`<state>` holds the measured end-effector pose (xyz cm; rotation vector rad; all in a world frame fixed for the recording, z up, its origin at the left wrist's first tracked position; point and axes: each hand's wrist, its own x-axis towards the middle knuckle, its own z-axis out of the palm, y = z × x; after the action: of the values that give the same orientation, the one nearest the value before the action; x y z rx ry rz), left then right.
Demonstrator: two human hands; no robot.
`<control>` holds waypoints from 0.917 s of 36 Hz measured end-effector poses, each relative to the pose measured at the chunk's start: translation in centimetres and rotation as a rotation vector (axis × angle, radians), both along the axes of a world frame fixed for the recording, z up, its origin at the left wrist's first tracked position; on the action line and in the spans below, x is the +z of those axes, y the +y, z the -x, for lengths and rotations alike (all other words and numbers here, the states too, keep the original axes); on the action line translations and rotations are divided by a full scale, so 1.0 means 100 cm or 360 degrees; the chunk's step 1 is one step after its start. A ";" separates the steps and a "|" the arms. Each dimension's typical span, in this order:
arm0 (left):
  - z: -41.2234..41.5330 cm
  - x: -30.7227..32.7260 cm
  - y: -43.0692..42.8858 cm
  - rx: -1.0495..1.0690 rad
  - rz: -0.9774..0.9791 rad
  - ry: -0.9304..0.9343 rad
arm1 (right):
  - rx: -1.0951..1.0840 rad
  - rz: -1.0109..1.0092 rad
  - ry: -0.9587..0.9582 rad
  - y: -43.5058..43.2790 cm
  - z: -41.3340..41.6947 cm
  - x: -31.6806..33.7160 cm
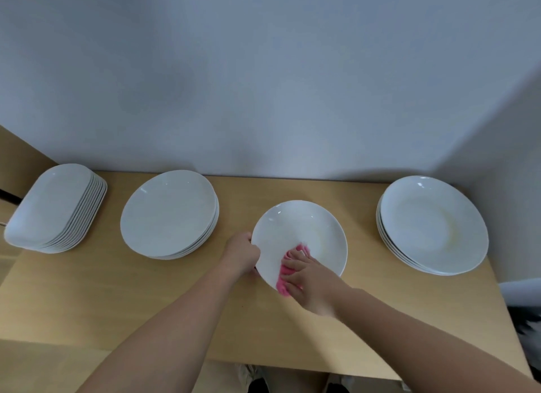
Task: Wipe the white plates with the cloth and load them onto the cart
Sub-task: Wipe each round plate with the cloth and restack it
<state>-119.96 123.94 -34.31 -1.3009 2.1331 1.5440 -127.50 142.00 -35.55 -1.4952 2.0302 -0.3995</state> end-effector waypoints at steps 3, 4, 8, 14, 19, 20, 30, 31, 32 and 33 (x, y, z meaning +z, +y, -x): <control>0.001 0.005 0.003 -0.0027 0.0008 -0.0024 | 0.0133 -0.0056 0.0005 0.019 0.018 0.009; 0.001 0.006 0.004 -0.0033 0.0008 -0.0028 | 0.0160 -0.0132 0.0035 0.022 0.023 0.014; -0.001 0.009 0.006 -0.0053 -0.0033 -0.0057 | 0.0148 -0.0366 0.0225 0.015 0.024 0.027; 0.000 0.013 0.007 -0.0142 0.0006 -0.0080 | -0.0206 -0.0489 0.0294 0.000 -0.003 0.019; 0.001 0.010 0.007 -0.0175 0.0034 -0.0076 | -0.0050 -0.0610 0.0312 0.009 0.011 0.011; 0.001 0.010 0.006 -0.0144 0.0014 -0.0072 | -0.0011 -0.0638 0.0365 0.011 0.017 0.010; 0.001 0.009 0.002 -0.0074 -0.0111 -0.0023 | 0.0091 -0.0578 0.0767 0.003 0.067 0.003; 0.002 0.008 0.002 -0.0070 -0.0114 -0.0020 | 0.0108 -0.0550 0.0791 0.000 0.071 0.002; 0.002 0.007 0.001 -0.0068 -0.0114 -0.0016 | 0.0127 -0.0524 0.0806 -0.002 0.075 0.000; 0.002 0.006 0.001 -0.0068 -0.0112 -0.0013 | 0.0143 -0.0508 0.0805 -0.005 0.079 -0.001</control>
<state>-120.15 124.03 -33.67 -1.2293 2.0676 1.5791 -135.37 141.47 -35.64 -1.5819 2.2509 0.3641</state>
